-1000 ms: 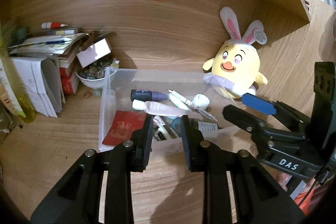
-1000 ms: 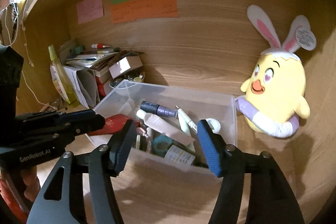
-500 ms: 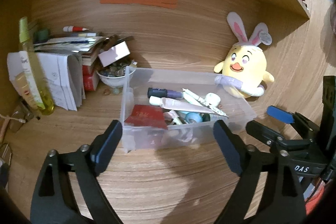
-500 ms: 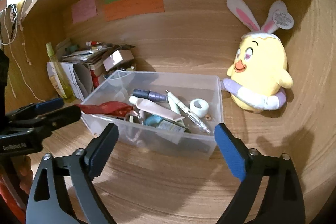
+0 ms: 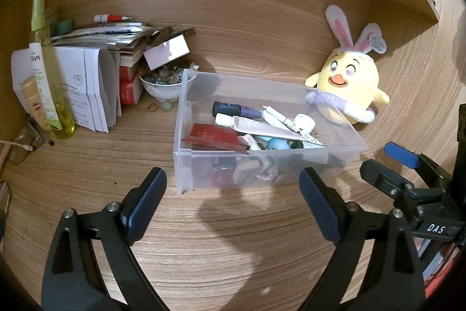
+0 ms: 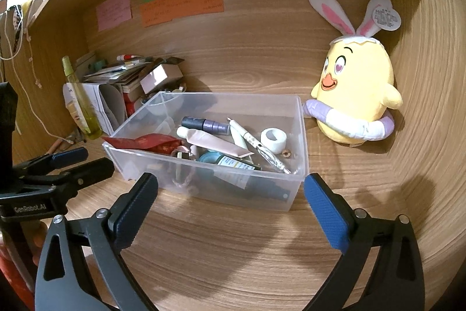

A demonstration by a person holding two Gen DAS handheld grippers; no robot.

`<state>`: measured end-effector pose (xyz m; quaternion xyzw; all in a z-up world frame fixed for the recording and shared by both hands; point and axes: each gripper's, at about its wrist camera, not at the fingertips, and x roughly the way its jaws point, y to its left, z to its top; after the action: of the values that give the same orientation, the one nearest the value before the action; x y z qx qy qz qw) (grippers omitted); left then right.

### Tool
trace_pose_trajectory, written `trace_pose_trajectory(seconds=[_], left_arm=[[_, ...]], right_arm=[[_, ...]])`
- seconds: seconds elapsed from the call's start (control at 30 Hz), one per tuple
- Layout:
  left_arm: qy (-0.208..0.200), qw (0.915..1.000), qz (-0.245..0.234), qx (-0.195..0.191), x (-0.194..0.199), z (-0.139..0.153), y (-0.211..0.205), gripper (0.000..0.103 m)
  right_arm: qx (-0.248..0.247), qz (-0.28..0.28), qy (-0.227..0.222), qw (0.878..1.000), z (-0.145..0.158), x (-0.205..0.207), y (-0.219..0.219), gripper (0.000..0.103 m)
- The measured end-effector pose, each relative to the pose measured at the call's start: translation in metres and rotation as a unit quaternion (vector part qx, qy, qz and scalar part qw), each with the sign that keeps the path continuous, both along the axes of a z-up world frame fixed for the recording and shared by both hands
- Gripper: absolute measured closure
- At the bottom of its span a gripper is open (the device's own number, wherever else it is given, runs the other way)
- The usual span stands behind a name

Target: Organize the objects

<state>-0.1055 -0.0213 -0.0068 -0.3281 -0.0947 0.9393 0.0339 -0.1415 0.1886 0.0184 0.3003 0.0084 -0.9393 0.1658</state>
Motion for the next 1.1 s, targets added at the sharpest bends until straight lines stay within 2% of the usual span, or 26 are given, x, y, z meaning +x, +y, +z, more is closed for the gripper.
trace_pose_trajectory(seconds=[1.1], left_arm=[[0.000, 1.0000, -0.007, -0.007, -0.0012, 0.0000, 0.0067, 0.010]], right_arm=[[-0.012, -0.001, -0.015, 1.000, -0.0044, -0.0041, 0.0030, 0.003]])
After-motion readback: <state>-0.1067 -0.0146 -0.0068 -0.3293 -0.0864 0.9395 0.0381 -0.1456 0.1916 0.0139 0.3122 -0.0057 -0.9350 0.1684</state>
